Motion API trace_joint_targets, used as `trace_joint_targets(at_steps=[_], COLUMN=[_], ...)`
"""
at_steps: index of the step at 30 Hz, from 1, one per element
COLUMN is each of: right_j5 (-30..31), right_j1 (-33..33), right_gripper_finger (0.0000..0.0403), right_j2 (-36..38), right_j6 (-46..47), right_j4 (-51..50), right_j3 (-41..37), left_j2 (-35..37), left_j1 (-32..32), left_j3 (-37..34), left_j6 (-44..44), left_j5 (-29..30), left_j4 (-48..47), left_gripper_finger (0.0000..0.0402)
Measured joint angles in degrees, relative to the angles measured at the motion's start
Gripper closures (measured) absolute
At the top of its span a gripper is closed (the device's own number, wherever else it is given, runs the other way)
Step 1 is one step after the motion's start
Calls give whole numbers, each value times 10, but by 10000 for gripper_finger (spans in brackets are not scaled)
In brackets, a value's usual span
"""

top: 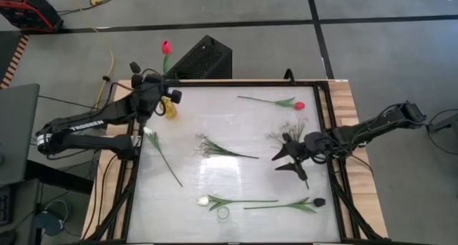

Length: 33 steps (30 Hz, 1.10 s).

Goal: Sort flowers into vase by color
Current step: Put the bottom red tulip into the yellow vase

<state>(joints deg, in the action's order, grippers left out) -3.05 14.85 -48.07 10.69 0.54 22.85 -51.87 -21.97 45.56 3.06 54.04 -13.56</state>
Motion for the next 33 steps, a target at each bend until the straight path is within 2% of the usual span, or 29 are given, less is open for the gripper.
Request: trace_joint_targets(at_steps=[7,13,22,26,33], right_j5=[2,3,4,6,7], right_j1=[19,34,55,55,54], right_gripper_finger=[189,189,188,188,188], right_j2=[0,0,0,0,0], right_j6=[3,12,14,15,15], right_j4=[0,0,-1,-1,-1], right_j3=[0,0,0,0,0], left_j2=[-8,-4,-4,-2,31], left_j1=[-24,-32,-33,-27,-8], left_j3=[-1,-58,-104,-105,-106], left_j6=[15,42,88,92,121], left_j5=[-26,-23,-6,6,7], left_j4=[3,51,50,32,-30], left_gripper_finger=[401,402,398,372,297])
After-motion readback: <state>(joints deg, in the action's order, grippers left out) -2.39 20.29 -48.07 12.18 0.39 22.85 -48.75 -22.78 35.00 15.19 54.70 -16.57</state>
